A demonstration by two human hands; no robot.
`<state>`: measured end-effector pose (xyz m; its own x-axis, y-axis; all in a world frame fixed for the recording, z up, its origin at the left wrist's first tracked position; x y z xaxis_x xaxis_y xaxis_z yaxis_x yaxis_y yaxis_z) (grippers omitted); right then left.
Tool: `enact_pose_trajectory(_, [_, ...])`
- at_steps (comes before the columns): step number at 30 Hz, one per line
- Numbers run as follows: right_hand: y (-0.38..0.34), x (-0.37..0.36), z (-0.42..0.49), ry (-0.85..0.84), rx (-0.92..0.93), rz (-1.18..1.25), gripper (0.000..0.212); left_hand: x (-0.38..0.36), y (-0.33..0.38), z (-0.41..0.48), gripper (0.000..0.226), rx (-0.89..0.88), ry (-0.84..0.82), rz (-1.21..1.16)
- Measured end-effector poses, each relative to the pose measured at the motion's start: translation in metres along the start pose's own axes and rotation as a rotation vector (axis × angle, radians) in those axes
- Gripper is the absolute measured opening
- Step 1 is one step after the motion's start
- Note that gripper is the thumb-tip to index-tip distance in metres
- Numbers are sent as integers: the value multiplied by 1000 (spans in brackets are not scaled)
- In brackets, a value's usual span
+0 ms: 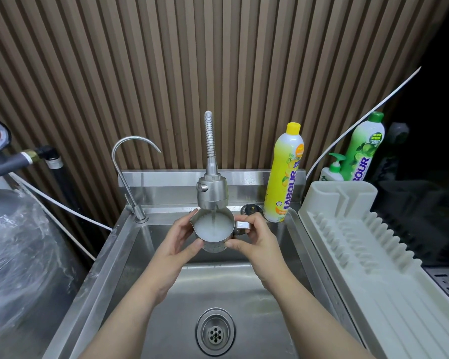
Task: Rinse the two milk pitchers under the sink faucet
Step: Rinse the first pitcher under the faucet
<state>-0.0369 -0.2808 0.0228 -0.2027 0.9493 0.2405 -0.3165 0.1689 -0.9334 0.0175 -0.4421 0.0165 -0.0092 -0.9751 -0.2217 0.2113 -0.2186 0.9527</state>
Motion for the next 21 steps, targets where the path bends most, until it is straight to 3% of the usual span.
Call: enact_pose_trajectory(21, [-2, 2, -1, 7, -11, 8, 52, -2, 0, 1, 55, 18, 10, 7])
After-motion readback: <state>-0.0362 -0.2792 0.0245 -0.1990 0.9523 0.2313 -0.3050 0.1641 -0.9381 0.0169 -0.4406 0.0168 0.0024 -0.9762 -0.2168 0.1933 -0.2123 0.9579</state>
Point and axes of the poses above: each hand's wrist, its own z-axis towards the middle knuckle, its own x-axis out of the back of the hand, y = z × x, the point moved 9 cm from there along z, towards the middle knuckle, and after that the axes turned 11 degrees about -z, right-handed, at the moved point
